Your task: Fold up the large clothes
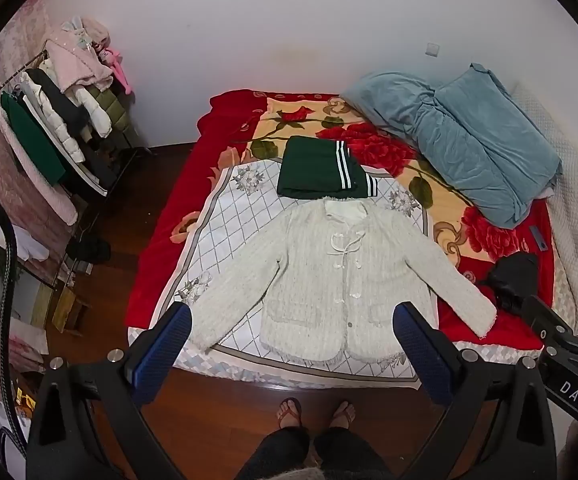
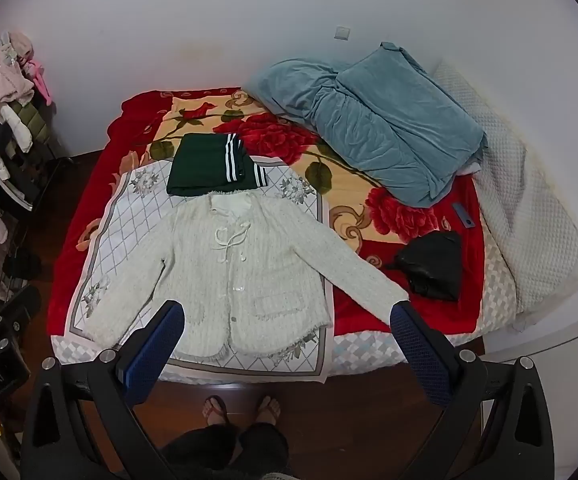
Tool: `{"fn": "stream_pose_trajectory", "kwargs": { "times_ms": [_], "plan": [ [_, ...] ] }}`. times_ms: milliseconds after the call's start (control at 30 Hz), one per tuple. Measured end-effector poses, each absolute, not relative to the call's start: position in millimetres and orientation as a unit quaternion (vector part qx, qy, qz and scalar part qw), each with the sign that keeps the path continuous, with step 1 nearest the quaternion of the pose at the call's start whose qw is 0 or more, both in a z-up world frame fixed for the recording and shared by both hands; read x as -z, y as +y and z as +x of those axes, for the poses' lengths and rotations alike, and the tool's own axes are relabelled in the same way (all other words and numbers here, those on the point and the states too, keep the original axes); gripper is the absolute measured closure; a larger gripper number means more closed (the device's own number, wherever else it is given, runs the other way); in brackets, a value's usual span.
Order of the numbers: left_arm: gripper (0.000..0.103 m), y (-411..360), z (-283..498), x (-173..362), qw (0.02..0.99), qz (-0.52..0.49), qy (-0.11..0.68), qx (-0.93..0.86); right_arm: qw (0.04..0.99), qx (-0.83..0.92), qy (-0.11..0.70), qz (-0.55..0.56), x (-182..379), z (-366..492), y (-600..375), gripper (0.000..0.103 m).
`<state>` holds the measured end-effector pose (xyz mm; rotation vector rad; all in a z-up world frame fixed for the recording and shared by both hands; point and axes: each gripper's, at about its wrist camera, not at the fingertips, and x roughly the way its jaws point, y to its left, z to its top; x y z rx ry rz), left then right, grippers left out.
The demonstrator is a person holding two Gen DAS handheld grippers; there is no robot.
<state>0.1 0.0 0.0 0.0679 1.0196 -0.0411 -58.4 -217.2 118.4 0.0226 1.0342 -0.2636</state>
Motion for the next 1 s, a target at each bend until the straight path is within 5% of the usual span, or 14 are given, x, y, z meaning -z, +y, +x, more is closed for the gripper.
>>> {"fn": "stream_pose_trajectory", "kwargs": {
  "times_ms": [1000],
  "plan": [
    [0.0,-0.9,0.5,2.9,0.871,0.031,0.49,0.017,0.861,0.122,0.494,0.01,-117.5,-54.0,-211.7,0.0]
  ]
}}
